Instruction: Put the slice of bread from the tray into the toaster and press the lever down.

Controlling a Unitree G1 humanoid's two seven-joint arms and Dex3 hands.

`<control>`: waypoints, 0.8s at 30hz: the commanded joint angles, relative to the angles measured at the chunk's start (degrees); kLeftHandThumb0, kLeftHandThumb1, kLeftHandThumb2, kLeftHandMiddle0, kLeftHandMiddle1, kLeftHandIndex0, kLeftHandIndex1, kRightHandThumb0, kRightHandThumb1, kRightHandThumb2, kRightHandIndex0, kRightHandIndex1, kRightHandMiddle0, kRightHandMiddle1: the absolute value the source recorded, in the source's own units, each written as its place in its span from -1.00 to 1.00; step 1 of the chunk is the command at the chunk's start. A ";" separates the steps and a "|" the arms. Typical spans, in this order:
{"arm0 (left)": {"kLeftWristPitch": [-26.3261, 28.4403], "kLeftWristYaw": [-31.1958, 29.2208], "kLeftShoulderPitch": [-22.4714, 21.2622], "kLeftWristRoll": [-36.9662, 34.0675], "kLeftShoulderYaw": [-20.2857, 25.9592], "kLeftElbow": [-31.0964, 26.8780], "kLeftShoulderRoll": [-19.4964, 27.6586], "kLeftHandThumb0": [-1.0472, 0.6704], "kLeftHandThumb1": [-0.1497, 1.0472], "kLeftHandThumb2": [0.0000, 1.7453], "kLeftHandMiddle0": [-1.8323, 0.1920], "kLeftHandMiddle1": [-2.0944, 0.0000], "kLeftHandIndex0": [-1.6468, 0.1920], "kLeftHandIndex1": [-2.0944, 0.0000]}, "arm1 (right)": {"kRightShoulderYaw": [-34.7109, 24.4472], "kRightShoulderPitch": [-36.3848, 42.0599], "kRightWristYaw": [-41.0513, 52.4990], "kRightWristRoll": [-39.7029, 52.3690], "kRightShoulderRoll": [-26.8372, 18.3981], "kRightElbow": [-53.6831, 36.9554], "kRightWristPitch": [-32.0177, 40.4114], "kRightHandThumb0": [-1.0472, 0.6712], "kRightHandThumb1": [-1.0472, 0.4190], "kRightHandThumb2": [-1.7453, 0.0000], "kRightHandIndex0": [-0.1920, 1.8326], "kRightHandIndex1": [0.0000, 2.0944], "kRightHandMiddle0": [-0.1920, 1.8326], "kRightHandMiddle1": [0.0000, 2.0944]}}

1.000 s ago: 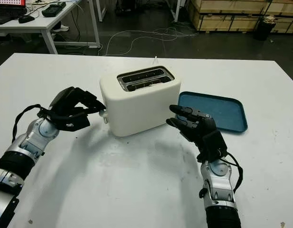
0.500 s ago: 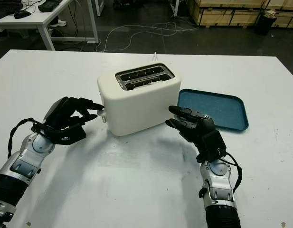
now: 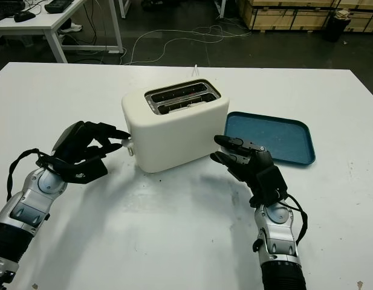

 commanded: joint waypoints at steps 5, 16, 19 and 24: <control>-2.73 -1.94 1.01 1.49 0.70 -6.85 -0.49 -0.05 0.79 -0.88 0.08 -0.35 -0.45 0.96 | 0.03 -0.64 -0.15 1.41 0.64 -0.19 0.23 -0.34 -0.74 1.00 0.34 -1.00 0.22 -1.00; 0.38 -2.55 2.77 2.49 8.51 -15.27 1.36 0.01 0.79 -0.92 0.10 -0.33 -0.44 0.96 | 0.14 -0.95 0.05 1.17 0.31 0.40 -0.31 -0.36 -0.74 1.00 0.34 -1.00 0.23 -1.00; -0.30 -2.87 2.84 2.96 9.40 -15.25 1.83 0.01 0.79 -0.94 0.09 -0.32 -0.45 0.96 | 0.25 -0.74 -0.13 1.11 0.35 -0.08 0.25 -0.36 -0.74 1.00 0.34 -1.00 0.23 -1.00; 0.28 -3.81 2.68 3.62 10.06 -15.31 2.33 0.01 0.79 -0.95 0.07 -0.30 -0.45 0.96 | 0.33 -0.71 -0.09 0.96 0.32 0.13 -0.44 -0.34 -0.74 1.00 0.34 -1.00 0.23 -1.00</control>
